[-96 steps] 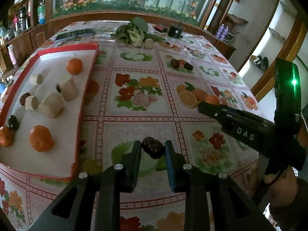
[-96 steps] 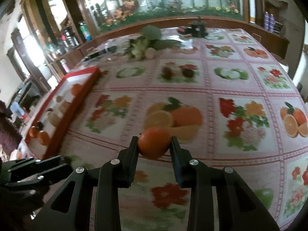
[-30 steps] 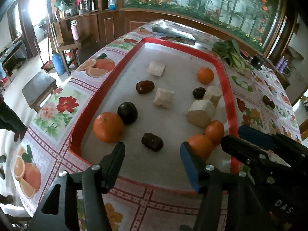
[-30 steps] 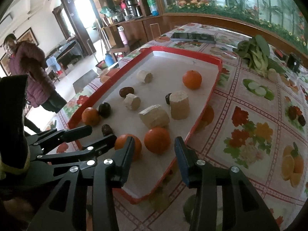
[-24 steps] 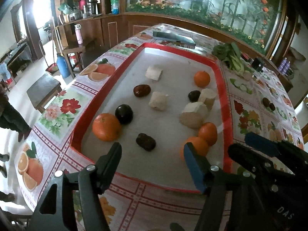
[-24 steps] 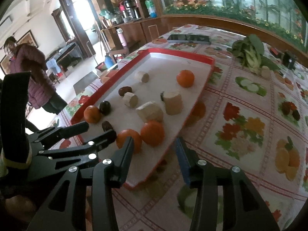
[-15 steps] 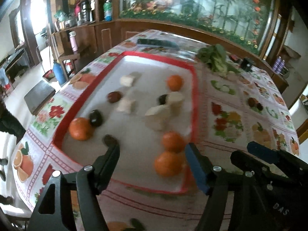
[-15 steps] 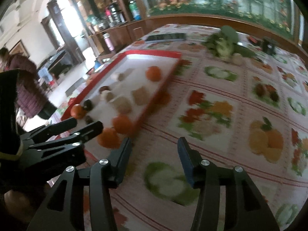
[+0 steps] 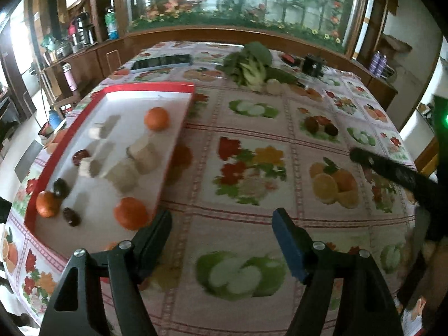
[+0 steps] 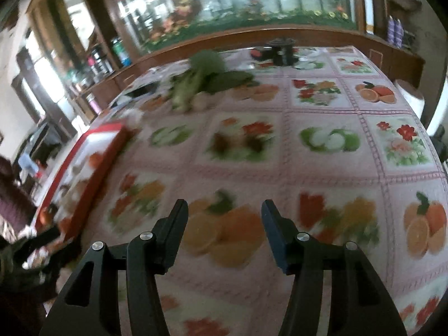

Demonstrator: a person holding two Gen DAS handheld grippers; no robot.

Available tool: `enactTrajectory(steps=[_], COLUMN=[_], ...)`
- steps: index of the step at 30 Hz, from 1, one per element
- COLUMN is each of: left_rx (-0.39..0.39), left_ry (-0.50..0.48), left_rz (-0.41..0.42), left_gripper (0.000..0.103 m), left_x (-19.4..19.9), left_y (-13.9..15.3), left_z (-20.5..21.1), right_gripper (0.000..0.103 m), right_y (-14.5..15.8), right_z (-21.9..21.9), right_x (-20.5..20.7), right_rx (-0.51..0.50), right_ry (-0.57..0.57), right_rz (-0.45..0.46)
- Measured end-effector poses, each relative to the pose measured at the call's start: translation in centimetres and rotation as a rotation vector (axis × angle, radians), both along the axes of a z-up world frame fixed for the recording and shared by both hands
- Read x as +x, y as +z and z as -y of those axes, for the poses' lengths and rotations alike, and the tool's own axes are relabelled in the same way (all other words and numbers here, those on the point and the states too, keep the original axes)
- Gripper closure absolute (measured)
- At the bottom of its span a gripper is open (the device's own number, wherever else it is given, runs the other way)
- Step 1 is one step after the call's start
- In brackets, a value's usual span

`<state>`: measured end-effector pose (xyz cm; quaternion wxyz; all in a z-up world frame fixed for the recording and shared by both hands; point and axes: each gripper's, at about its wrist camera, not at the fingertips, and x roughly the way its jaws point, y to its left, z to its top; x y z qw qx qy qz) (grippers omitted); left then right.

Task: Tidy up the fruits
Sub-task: 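Move both grippers back toward the dates on the table, then grasp a reddish-brown date with the right gripper while the left gripper grasps another date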

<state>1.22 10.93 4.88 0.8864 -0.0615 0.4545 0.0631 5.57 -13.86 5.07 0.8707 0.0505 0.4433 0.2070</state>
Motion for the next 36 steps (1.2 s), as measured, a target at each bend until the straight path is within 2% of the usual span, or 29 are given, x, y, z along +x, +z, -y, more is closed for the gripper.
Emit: enactTrajectory(steps=[5,9,11,13,14,18,21,24,32,33,34,35,36], left_rx=[0.026,0.033,0.044,0.054,0.060,0.061,0.014,-0.013,-0.011,-0.019,-0.026,-0.040,-0.065], left_ry=[-0.003,0.009,0.012,0.008,0.008,-0.023,-0.051,-0.076,-0.086,-0.090,-0.094,-0.099,-0.104], left_rz=[-0.015,-0.025,-0.020,-0.014,-0.013,-0.009,-0.001,-0.009,-0.054,-0.058,-0.063,-0.074,-0.090], left_gripper=[0.026,0.026,0.026,0.026,0.026,0.026,0.026,0.026,0.028,0.031,0.044,0.066,0.070], left_x=[1.5,2.7,3.5,4.6,5.1,8.3,10.5,12.8,17.2,17.5,17.7,18.0,18.1], left_y=[-0.1,-0.1,0.2,0.4,0.4,0.6,0.5,-0.1,-2.3,-2.5,-2.7,-3.1,-3.5], left_z=[1.5,2.0,2.3,2.7,2.9,4.5,5.7,7.4,10.0,10.1,10.2,10.2,10.1], right_gripper=[0.049,0.051,0.059,0.078,0.081,0.082,0.082,0.081,0.081,0.081,0.081,0.081,0.081], right_y=[-1.3,-2.0,-2.3,-2.5,-2.5,-2.2,-1.7,-1.5,-1.9,-1.9,-1.9,-1.9,-1.9], right_z=[0.3,-1.2,-1.6,-2.0,-2.1,-1.5,0.1,1.5,4.2,4.4,4.6,4.8,5.0], right_x=[4.1,5.7,6.3,6.6,6.6,6.6,6.0,5.1,4.1,4.1,4.0,4.0,3.9], right_rx=[-0.004,-0.059,-0.065,-0.095,-0.113,-0.089,-0.035,-0.021,-0.006,-0.002,-0.002,-0.001,0.001], right_ry=[0.024,0.113,0.140,0.164,0.175,0.185,0.162,0.153,0.125,0.122,0.117,0.111,0.105], right_rz=[-0.010,0.021,0.025,0.032,0.043,0.051,0.048,0.047,0.014,0.013,0.011,0.012,0.014])
